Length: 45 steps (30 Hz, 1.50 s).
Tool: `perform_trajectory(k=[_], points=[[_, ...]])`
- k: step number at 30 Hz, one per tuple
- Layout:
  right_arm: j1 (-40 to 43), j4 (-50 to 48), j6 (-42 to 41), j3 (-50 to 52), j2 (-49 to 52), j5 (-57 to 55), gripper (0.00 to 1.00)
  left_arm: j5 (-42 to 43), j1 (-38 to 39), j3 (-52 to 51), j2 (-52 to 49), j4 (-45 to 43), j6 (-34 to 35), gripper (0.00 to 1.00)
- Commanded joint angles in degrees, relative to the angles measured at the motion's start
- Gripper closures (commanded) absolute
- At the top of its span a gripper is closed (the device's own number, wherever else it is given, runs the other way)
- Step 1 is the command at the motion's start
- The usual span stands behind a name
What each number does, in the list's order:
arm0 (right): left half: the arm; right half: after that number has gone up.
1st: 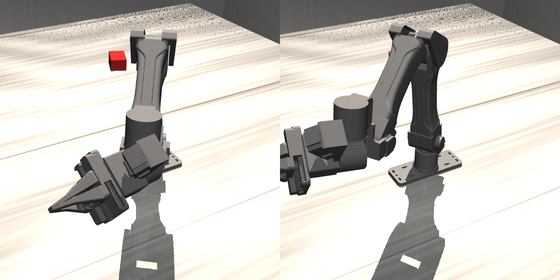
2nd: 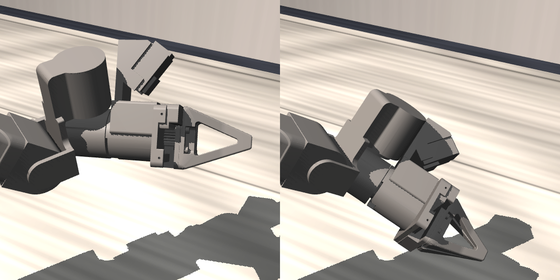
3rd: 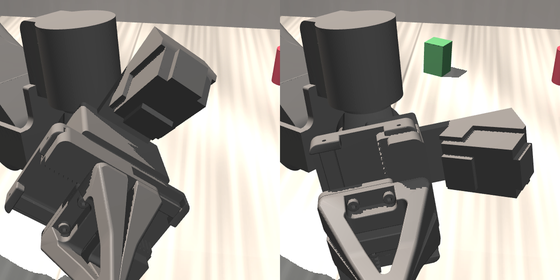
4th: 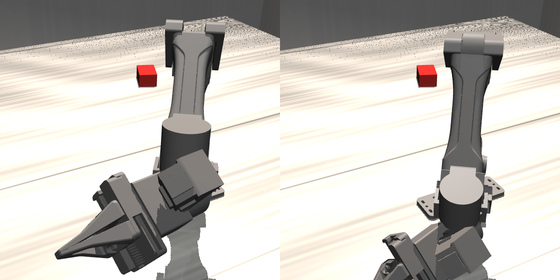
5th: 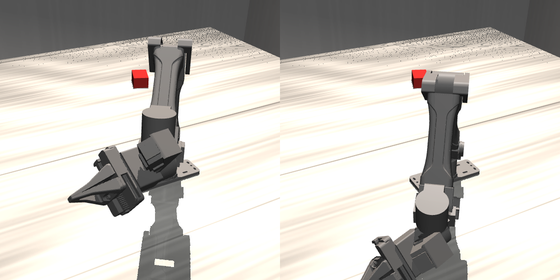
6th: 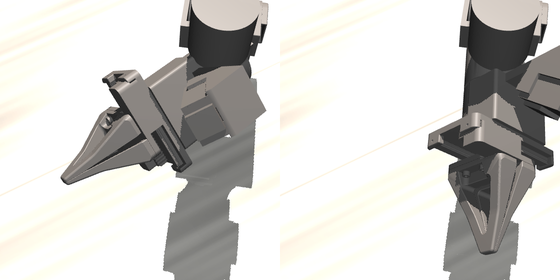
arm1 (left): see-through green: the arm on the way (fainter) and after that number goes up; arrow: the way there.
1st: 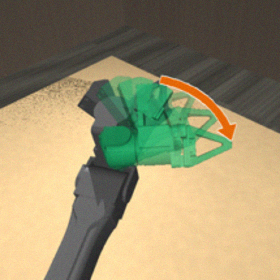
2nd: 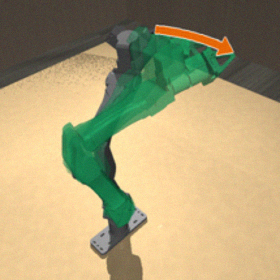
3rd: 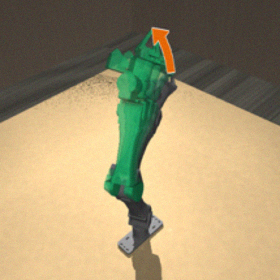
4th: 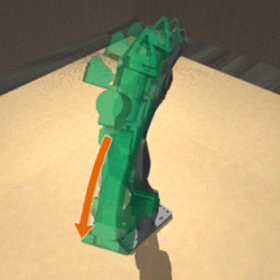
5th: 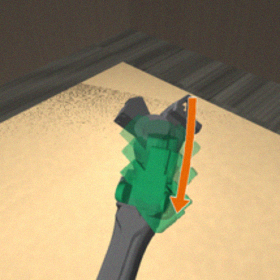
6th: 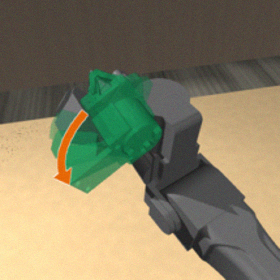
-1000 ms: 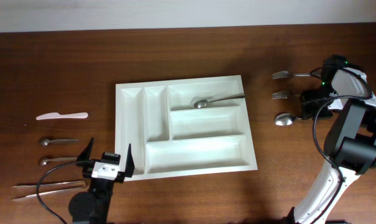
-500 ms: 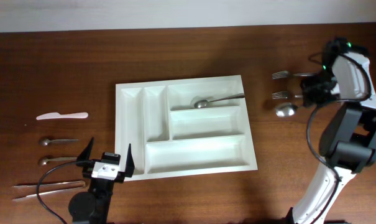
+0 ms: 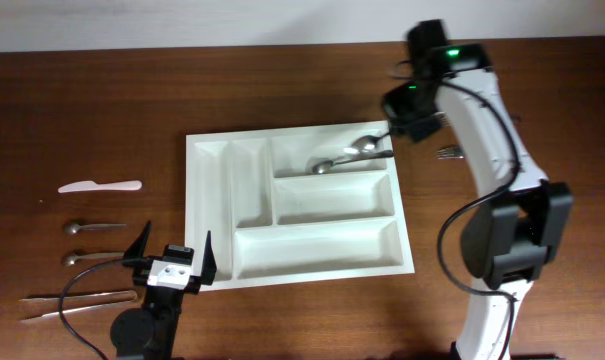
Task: Pack container
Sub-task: 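Grasp the spoon and place it in the tray's top compartment, then move the right gripper over a fork and grasp its handle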
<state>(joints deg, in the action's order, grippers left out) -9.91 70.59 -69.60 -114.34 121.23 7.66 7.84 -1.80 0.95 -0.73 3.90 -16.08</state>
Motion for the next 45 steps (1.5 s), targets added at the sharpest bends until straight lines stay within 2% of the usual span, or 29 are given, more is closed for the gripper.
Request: perform_trajectory(k=[1,6,11,13,17,23,29,31,33,38,42,45], points=[[-4.98,-1.81,-10.58,-0.68,-0.85,-0.68,0.94,-0.61,-0.28,-0.48,0.44,-0.04,0.11,0.01],[-9.53,-4.22,-16.15,-0.28,-0.39,-2.84,0.92,-0.61,-0.28,-0.48,0.44,-0.04,0.13,0.01],[-11.87,-4.66,-16.39,-0.28,0.81,-4.92,0.89,-0.61,-0.28,-0.48,0.44,-0.04,0.13,0.01],[-11.87,-4.31,-16.37,-0.28,1.05,-5.20,0.84,-0.61,-0.28,-0.48,0.44,-0.04,0.13,0.01],[-11.32,-4.22,-14.86,-0.31,1.09,-7.17,0.58,-0.61,-0.28,-0.48,0.44,-0.04,0.13,0.01],[-8.26,-3.96,-6.75,-0.35,1.07,-11.19,0.41,-0.61,-0.28,-0.48,0.44,-0.04,0.13,0.01],[1.92,-2.64,2.75,-0.37,1.07,-11.47,0.11,-0.61,-0.28,-0.48,0.44,-0.04,0.11,0.01],[6.67,-2.43,7.87,-0.35,1.07,-11.15,0.04,-0.61,-0.28,-0.48,0.44,-0.04,0.11,0.01],[11.06,-2.23,12.13,-0.31,1.14,-11.10,0.02,-0.61,-0.28,-0.48,0.44,-0.04,0.13,0.01],[20.00,-0.09,15.04,-0.31,2.03,-9.57,0.02,-0.61,-0.28,-0.48,0.44,-0.04,0.13,0.01],[23.93,0.42,15.45,-0.31,4.22,-4.94,0.06,-0.61,-0.28,-0.48,0.44,-0.02,0.13,0.01],[25.29,-0.52,19.02,-0.31,6.23,-0.96,0.10,-0.61,-0.28,-0.48,0.44,-0.02,0.13,0.01]])
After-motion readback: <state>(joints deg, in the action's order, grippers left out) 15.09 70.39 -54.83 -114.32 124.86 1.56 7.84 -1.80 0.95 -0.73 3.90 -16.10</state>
